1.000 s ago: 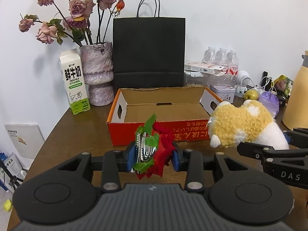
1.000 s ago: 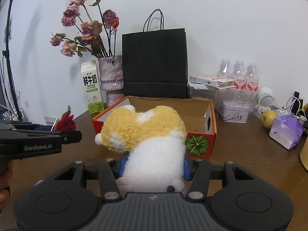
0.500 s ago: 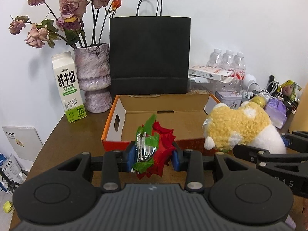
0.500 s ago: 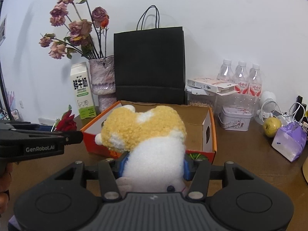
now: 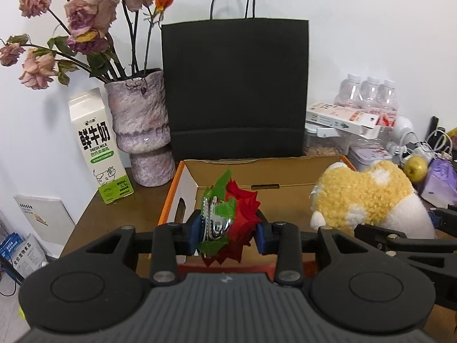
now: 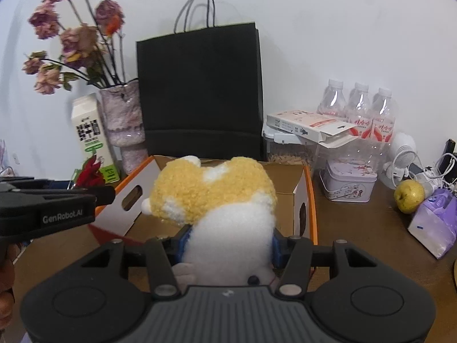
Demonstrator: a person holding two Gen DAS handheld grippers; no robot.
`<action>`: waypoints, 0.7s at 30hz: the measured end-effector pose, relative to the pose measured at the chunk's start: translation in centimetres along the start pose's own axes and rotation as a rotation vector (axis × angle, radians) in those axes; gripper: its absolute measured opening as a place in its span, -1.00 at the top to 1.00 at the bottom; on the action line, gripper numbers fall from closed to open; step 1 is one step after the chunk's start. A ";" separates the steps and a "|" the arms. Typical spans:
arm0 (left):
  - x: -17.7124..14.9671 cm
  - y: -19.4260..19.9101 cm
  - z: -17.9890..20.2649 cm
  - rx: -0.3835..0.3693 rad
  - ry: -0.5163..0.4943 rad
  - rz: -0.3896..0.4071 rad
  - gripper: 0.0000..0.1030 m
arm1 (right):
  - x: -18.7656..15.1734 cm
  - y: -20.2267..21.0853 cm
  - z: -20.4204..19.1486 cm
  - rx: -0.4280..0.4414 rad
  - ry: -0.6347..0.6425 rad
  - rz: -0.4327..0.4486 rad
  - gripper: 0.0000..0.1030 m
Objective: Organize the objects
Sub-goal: 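Carry the rose in the left tool and plush toy in the right tool to the red box, then open both tools to drop the rose and plush toy into the box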
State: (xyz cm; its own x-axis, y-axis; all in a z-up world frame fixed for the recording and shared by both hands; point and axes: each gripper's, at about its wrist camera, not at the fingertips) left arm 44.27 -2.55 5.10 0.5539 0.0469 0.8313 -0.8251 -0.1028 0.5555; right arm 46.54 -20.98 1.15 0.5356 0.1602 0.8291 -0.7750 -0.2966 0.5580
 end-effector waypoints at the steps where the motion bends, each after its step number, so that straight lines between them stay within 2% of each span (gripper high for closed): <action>1: 0.3 -0.5 0.1 0.006 0.001 -0.008 0.28 | 0.3 -0.6 0.1 0.000 -0.004 -0.008 0.01; 11: 2.4 -6.7 0.6 0.047 0.072 -0.071 0.28 | 2.4 -7.8 0.0 -0.031 0.010 -0.105 0.00; 15: 2.3 -8.9 0.6 0.075 0.079 -0.108 0.26 | 2.3 -10.1 0.3 -0.052 -0.015 -0.134 -0.01; 17: 2.0 -9.6 0.7 0.081 0.075 -0.121 0.20 | 2.2 -10.9 0.6 -0.054 -0.028 -0.141 -0.08; 18: 1.9 -9.8 0.7 0.080 0.074 -0.122 -0.04 | 2.1 -11.2 0.8 -0.057 -0.040 -0.143 -0.16; 19: 1.8 -9.9 0.7 0.077 0.074 -0.122 -0.29 | 2.0 -11.4 0.9 -0.060 -0.047 -0.144 -0.46; 20: 1.7 -9.8 0.7 0.077 0.073 -0.115 -0.82 | 1.9 -11.4 1.0 -0.074 -0.048 -0.138 -0.80; 21: 1.6 -9.6 0.7 0.087 0.067 -0.092 -1.00 | 1.8 -11.3 1.0 -0.092 -0.041 -0.128 -0.89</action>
State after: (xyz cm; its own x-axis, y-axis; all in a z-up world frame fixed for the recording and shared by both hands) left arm 53.16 -2.23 1.09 0.6153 0.1264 0.7781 -0.7569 -0.1809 0.6280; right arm 56.61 -18.28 -3.67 0.6440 0.1515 0.7499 -0.7260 -0.1880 0.6615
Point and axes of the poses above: each gripper's, at about its wrist camera, not at the fingertips, and y roughly against the way its jaws point, z to its right, x to its top, and after that the axes turned 3 degrees about y, right-handed
